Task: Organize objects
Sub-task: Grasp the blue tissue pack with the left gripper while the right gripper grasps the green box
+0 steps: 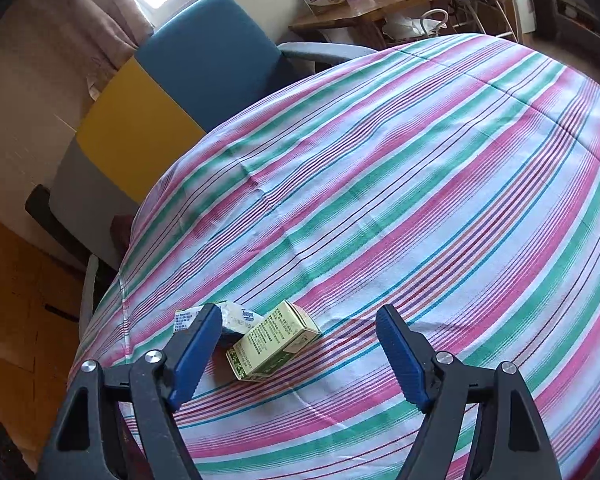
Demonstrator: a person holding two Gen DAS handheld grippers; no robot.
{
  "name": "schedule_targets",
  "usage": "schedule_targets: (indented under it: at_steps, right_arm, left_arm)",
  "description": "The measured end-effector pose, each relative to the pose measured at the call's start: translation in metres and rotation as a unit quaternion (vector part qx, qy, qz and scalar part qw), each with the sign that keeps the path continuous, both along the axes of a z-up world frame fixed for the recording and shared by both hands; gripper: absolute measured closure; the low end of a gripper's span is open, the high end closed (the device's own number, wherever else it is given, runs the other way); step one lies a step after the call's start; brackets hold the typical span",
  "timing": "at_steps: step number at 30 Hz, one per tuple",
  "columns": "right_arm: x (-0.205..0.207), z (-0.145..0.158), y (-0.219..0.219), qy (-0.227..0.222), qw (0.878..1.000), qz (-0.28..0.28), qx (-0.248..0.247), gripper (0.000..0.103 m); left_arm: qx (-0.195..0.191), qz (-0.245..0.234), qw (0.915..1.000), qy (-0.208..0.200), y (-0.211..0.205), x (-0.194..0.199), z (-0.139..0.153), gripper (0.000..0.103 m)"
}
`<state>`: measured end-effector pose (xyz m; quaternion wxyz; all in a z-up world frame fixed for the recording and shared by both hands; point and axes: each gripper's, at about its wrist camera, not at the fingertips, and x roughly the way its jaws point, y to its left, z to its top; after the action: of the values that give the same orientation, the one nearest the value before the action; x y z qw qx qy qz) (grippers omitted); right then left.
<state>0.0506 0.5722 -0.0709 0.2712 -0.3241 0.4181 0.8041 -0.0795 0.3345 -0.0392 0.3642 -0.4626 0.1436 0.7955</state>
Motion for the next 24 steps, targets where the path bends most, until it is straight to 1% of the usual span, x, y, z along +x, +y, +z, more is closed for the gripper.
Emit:
schedule_targets:
  at_steps: [2,4,8,10,12,13,15,17,18,19,24]
  right_arm:
    - [0.002,-0.001,0.001,0.005,1.000,-0.004,-0.008,0.023]
    - [0.003,-0.001,0.003,0.010,1.000,-0.009,-0.015,0.021]
    - [0.008,-0.005,0.010,0.023,0.999,-0.023,-0.037,0.020]
    - [0.011,-0.007,0.014,0.028,0.998,-0.029,-0.049,0.020]
    - [0.011,-0.009,0.016,0.031,0.997,-0.033,-0.058,0.020]
    - [0.012,-0.009,0.016,0.032,0.997,-0.034,-0.060,0.020]
    - [0.011,-0.010,0.017,0.031,0.997,-0.035,-0.059,0.020]
    - [0.009,-0.010,0.017,0.028,0.997,-0.034,-0.059,0.020]
    - [0.008,-0.010,0.017,0.026,0.997,-0.033,-0.057,0.020]
    - [0.008,-0.011,0.017,0.023,0.998,-0.033,-0.055,0.020]
    - [0.003,-0.015,0.018,0.008,0.998,-0.029,-0.050,0.020]
  left_arm:
    - [0.005,-0.007,1.0000,-0.006,0.021,-0.005,-0.004,0.027]
    - [0.003,-0.023,0.9997,0.001,0.044,-0.008,-0.008,0.019]
    - [-0.012,-0.048,0.9988,0.004,0.084,-0.015,-0.020,0.019]
    - [-0.028,-0.053,0.9982,0.010,0.103,-0.019,-0.027,0.017]
    - [-0.031,-0.060,0.9976,0.018,0.115,-0.021,-0.031,0.016]
    - [-0.035,-0.062,0.9972,0.024,0.122,-0.022,-0.033,0.014]
    - [-0.040,-0.063,0.9971,0.017,0.132,-0.029,-0.040,0.013]
    - [-0.045,-0.057,0.9973,0.002,0.138,-0.037,-0.049,0.014]
    - [-0.041,-0.054,0.9977,-0.006,0.138,-0.040,-0.053,0.019]
    - [-0.032,-0.055,0.9978,-0.018,0.135,-0.042,-0.056,0.028]
    - [0.011,-0.042,0.9986,-0.032,0.098,-0.035,-0.043,0.028]
